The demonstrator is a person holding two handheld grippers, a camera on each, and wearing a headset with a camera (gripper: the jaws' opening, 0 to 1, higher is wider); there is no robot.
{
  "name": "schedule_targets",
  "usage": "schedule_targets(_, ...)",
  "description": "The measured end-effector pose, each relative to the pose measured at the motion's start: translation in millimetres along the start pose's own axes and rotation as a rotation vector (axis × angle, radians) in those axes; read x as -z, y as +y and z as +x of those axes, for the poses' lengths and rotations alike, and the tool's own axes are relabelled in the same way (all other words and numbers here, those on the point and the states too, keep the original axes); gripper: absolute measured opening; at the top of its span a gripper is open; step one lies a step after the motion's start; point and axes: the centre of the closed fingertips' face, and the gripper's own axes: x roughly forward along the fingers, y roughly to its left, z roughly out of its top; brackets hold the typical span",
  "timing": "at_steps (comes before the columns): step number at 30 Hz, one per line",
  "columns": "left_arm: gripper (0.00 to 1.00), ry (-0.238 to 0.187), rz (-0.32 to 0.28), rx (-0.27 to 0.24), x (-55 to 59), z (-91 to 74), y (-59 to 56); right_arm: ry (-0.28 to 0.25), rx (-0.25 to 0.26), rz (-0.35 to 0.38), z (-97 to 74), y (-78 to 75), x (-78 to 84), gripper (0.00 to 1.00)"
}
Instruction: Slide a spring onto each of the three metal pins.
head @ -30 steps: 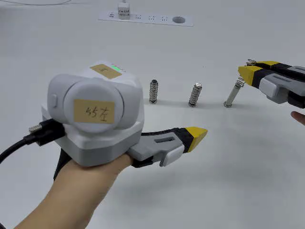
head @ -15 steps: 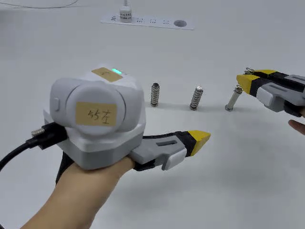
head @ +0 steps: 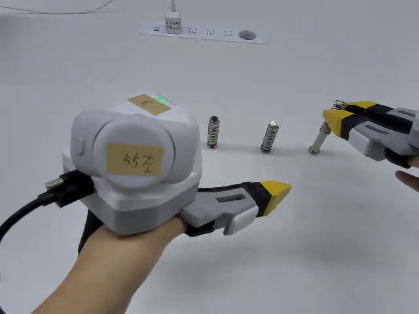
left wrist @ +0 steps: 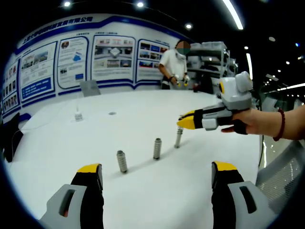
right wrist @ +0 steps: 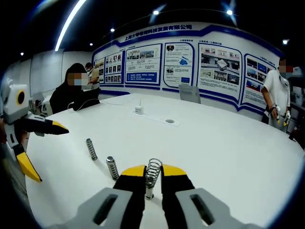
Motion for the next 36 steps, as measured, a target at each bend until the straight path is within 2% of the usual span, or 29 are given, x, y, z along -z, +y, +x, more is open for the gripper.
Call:
schedule_targets(11,0.95,0.001,-0.001,0.003,-0.2,-0.1,0.3,0.026,0.0,0.001,4.3,1.9,9.7,0.12)
schedule_targets(19,0.95,-0.002,-0.003,0.0,-0.8,-0.4,0.7,0.057,0.002,0.002,8.1,2.8,23.4,0.12)
schedule_targets(32,0.94,-0.002,0.0,0.0,-1.1,-0.8,1.0,0.085,0.01,0.022,12.5,4.3,35.4,0.12)
schedule_targets(36,0.94,-0.003,-0.001,-0.003,-1.3,-0.9,1.8,0.083,0.013,0.051,12.7,3.6,37.9,0.12)
